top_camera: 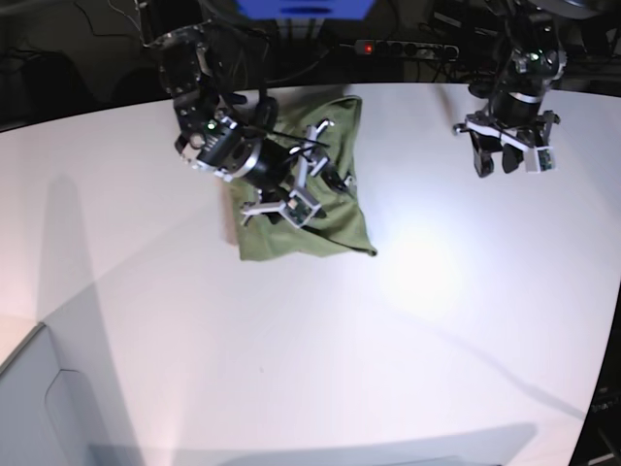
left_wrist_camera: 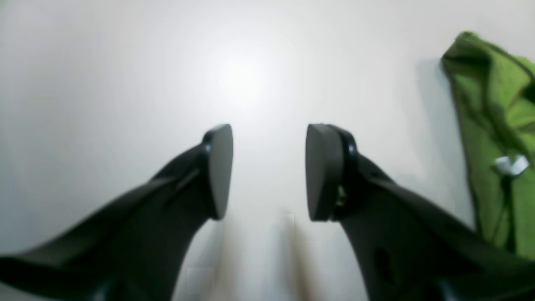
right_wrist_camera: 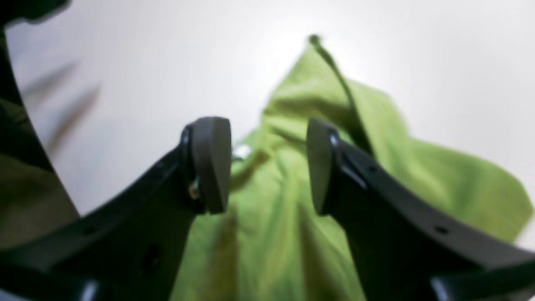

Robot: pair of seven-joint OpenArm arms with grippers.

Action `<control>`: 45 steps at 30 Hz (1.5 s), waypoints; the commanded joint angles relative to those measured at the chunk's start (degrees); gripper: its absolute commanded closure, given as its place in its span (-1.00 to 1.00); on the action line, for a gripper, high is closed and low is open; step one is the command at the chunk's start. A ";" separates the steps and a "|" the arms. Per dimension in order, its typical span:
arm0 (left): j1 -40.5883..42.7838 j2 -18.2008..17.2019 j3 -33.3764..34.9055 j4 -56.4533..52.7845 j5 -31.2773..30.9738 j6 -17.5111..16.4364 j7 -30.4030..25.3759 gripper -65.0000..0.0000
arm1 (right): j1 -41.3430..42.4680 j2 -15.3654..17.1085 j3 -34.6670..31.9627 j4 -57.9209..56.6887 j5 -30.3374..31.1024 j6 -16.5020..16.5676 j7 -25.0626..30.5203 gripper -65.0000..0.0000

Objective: Fold the T-shirt properly
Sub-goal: 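Grasp the bundle edges with both grippers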

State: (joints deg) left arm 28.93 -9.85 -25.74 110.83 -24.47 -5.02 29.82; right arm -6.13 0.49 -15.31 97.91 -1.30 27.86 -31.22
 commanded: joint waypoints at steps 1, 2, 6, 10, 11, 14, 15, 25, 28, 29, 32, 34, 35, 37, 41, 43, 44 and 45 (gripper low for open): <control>0.13 -0.13 -0.15 1.48 -0.45 -0.21 -1.38 0.15 | 0.02 -0.18 0.76 0.69 1.08 0.32 1.20 0.14; 0.04 0.40 -0.24 1.83 -0.45 -0.21 -1.38 0.15 | -0.07 -0.27 1.55 0.60 1.08 0.32 1.20 0.14; -0.49 1.45 -0.15 2.54 -0.45 -0.21 -1.38 0.06 | -0.95 -0.71 1.20 -3.45 1.17 0.32 1.20 0.14; -1.37 1.54 0.11 2.54 -0.45 -0.21 -1.38 -0.21 | -0.77 -2.21 -1.61 -8.46 1.17 0.32 1.20 0.14; -1.37 1.54 0.11 2.54 -0.45 -0.21 -1.38 -0.27 | -0.68 -2.56 -2.05 -9.42 1.17 0.32 1.20 0.14; -1.37 1.54 -0.07 2.54 -0.45 -0.21 -1.38 -0.36 | -0.68 -3.79 -3.55 -11.09 1.08 0.32 1.20 0.14; -1.37 1.54 -0.07 2.54 -0.45 -0.21 -1.38 -0.35 | -0.68 -3.79 -4.07 -11.09 0.99 0.32 1.20 0.14; -1.54 4.44 0.46 2.19 -0.45 -0.30 -1.38 -0.36 | -2.35 0.43 -1.88 0.77 1.17 0.32 1.20 0.14; -1.54 5.76 3.89 2.10 -0.45 -0.30 -1.38 -0.36 | -3.41 1.40 3.75 4.38 1.17 0.32 1.20 0.13; -1.63 5.76 5.65 2.01 -0.45 -0.30 -1.38 -0.36 | -3.67 1.57 6.04 5.43 1.17 0.32 1.20 0.11; -2.42 5.85 11.19 1.83 -0.45 -0.13 -1.38 -0.36 | -4.90 1.57 13.42 7.45 1.17 0.32 1.20 -0.10; -2.86 6.37 14.53 0.95 -0.45 -0.04 -1.47 -0.36 | -5.78 1.57 17.90 8.07 1.17 0.41 1.20 -0.23; -3.21 7.08 15.93 0.25 -0.45 0.05 -1.47 -0.36 | -5.96 1.57 19.49 8.07 1.17 0.49 1.20 -0.28; -4.18 7.96 17.25 -1.24 -0.37 0.05 -1.47 -0.36 | -6.13 1.57 21.77 7.89 1.17 0.49 1.20 -0.31; -5.76 10.15 18.84 -5.55 -0.37 -0.21 -1.47 -0.36 | -7.45 1.57 25.11 7.89 1.17 0.58 1.20 -0.31; -6.64 10.15 20.86 -7.84 -0.37 -0.21 -1.47 -0.36 | -7.63 1.57 25.90 7.89 1.08 0.58 1.20 -0.32; -6.91 10.07 21.74 -8.80 -0.37 -0.21 -1.47 -0.36 | -7.63 1.57 25.90 7.89 0.99 0.58 1.20 -0.32; -6.91 10.07 22.44 -9.51 -0.37 -0.21 -1.47 -0.36 | -7.63 1.57 25.90 7.89 0.90 0.58 1.20 -0.32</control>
State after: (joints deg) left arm 22.17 0.14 -3.20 100.31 -24.23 -4.78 29.43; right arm -14.31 1.91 10.59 104.68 -1.30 27.97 -31.66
